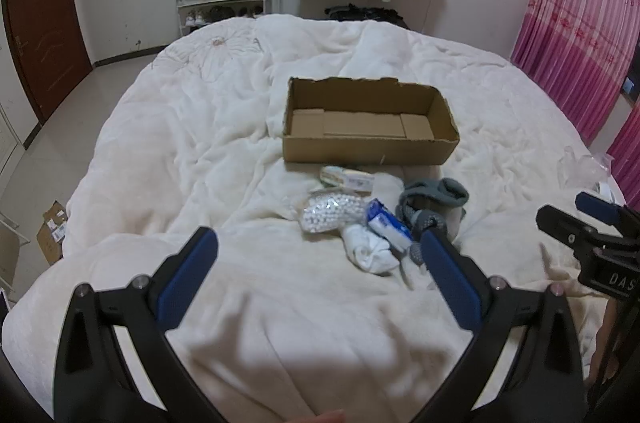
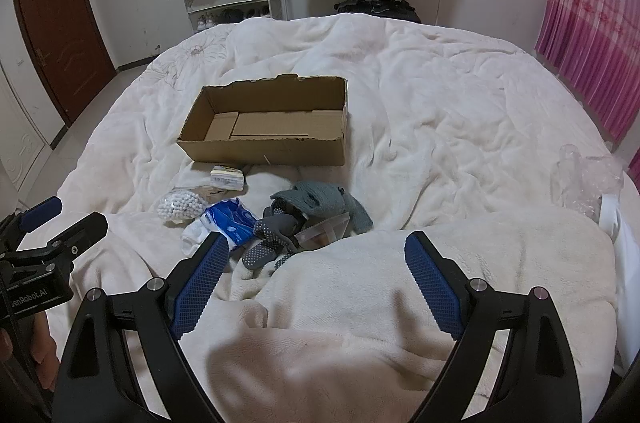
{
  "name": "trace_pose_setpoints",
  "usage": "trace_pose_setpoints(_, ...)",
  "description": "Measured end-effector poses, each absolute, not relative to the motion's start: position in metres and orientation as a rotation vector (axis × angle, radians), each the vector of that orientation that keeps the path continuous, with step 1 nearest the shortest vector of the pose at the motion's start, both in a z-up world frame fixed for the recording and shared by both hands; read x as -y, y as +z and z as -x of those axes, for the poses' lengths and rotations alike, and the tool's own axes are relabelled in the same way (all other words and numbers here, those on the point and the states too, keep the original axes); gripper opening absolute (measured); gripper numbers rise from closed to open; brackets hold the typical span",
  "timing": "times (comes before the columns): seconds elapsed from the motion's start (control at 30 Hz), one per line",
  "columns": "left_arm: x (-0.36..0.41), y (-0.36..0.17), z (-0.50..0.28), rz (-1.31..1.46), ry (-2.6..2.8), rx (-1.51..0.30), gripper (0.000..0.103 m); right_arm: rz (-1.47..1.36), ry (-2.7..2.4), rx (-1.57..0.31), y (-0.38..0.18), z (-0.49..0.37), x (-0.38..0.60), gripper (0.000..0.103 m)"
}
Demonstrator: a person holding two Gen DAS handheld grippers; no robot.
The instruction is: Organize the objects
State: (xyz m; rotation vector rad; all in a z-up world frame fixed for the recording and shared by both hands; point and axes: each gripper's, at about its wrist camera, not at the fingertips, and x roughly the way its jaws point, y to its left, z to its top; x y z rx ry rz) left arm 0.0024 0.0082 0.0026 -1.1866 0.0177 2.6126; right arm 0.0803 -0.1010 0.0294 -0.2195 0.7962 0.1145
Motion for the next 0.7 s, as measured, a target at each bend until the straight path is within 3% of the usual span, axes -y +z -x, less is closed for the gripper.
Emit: trace_pose_setpoints(0.7, -0.0051, 0.002, -0.0012, 1.176, 2.577, -0.007, 0.102, 0.207, 0.084, -0.8, 0.0296, -0.0809, 0.1001, 0.092)
